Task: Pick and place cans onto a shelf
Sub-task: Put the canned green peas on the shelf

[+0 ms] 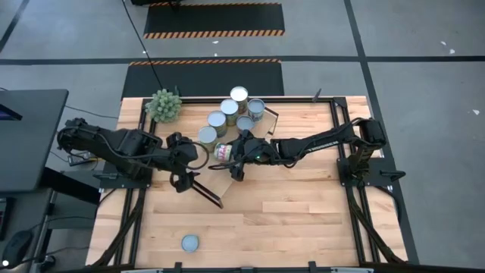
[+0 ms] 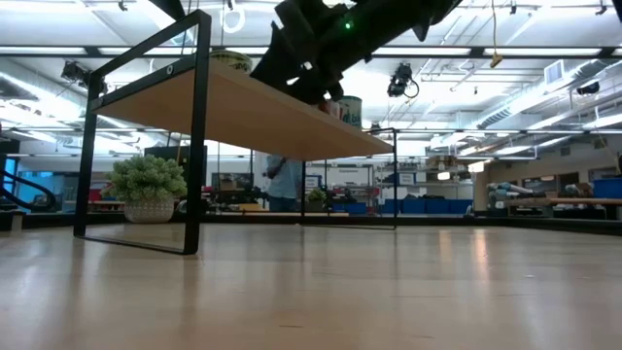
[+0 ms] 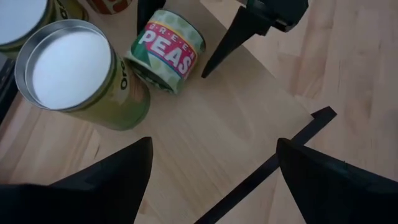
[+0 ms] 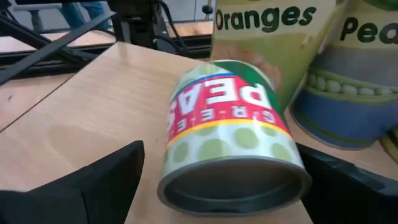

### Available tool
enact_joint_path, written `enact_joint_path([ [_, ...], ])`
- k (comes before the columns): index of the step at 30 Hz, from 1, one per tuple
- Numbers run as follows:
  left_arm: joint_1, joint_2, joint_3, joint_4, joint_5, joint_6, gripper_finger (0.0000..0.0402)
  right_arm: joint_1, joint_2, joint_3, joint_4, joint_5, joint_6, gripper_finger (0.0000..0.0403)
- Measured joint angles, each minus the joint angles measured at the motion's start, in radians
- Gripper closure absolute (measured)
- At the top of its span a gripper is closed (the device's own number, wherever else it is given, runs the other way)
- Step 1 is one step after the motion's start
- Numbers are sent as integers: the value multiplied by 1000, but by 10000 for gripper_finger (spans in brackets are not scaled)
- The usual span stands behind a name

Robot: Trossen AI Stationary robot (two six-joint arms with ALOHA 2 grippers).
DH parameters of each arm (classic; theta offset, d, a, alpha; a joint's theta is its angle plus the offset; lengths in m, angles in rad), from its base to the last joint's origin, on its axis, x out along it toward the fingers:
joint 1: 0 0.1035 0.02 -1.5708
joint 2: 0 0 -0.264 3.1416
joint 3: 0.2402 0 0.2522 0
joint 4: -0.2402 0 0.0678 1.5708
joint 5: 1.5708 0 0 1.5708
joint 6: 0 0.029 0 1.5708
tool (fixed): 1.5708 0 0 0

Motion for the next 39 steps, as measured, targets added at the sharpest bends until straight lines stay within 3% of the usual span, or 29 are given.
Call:
enact_joint_path([
  [14,0,0,0,7,74,9,57,-6,-23,1,-57,-1,-67,107],
  [25,4,0,0,55,85,27,57,-40,-199,2,-356,-177,-85,108],
  [31,4,0,0,61,68,8,57,-50,-285,2,-452,-210,-48,109],
  [39,4,0,-1,108,86,-26,57,-21,-386,2,-745,-265,16,108],
])
